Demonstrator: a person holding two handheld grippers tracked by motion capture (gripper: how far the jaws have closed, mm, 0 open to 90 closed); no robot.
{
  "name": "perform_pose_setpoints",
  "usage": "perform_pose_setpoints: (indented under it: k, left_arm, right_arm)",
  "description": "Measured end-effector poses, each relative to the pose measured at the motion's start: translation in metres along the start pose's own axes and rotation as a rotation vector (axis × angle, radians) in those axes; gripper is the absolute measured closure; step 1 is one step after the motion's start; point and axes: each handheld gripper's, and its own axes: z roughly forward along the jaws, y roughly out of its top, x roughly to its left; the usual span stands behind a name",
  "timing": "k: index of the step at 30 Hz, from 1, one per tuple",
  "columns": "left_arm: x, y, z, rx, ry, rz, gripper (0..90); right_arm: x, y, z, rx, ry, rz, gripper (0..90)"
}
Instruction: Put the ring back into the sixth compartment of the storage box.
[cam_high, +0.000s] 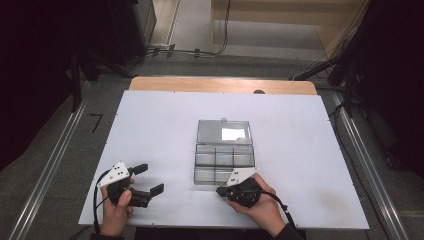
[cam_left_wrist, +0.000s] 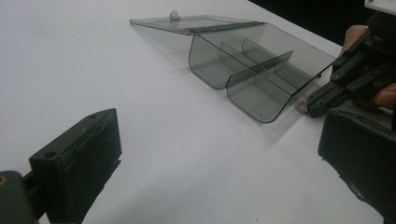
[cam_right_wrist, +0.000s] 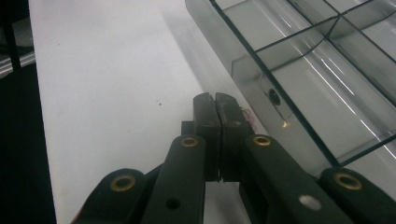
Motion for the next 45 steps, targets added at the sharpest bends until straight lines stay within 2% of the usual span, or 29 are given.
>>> perform_pose_setpoints:
  k: [17, 45]
  left_arm:
    - [0.0, 0.0, 0.0, -0.003, 0.004, 0.0, 0.0]
    - [-0.001, 0.0, 0.0, -0.002, 0.001, 0.004, 0.0]
  right_arm:
    - [-0.003, 0.002, -0.009, -0.033, 0.033, 0.009, 87.0]
    - [-0.003, 0.01, -0.029, -0.092, 0.049, 0.013, 87.0]
